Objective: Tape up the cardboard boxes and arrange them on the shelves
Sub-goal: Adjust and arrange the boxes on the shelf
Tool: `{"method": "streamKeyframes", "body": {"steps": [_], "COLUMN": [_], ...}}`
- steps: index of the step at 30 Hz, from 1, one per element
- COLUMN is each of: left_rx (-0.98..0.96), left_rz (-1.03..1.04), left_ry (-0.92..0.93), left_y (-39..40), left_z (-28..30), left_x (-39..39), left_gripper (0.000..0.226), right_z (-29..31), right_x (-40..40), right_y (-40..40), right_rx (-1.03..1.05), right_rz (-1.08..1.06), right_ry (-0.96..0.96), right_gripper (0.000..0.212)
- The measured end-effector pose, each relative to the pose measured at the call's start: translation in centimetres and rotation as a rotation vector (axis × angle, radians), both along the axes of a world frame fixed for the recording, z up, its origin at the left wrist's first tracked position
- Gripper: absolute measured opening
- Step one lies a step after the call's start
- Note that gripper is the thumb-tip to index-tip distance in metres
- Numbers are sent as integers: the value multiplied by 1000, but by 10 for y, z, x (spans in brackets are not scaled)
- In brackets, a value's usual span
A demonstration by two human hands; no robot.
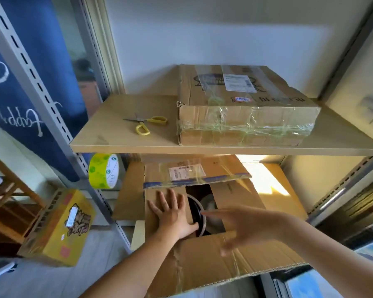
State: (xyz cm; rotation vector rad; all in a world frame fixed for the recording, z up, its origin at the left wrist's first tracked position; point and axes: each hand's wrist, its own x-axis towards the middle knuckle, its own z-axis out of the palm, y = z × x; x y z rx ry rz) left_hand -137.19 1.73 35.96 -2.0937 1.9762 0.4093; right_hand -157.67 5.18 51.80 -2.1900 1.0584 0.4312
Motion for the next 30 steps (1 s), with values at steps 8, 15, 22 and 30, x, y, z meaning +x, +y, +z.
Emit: {"method": "streamKeyframes", "body": {"steps": [8,15,22,30], "left_rx": [-1,-165,-672,-359], "left_rz": [-45,392,881,477], "left_ry": [270,1132,1215,807], "left_y": [-33,-32,-9,-11], "left_z": [13,29,7,-3], "left_x": [55,112,118,79], "left_gripper": [81,23,23,59], "right_z": [-11,-24,-128,-142], "right_x": [3,-2,12,-5], "right_y": [33,-66,-93,-109], "right_rx": [-135,-782,-711,-488], "right_rz": [231,-128,-534,-349], "right_ry": [82,11,251,308], "right_gripper": [61,32,111,78]}}
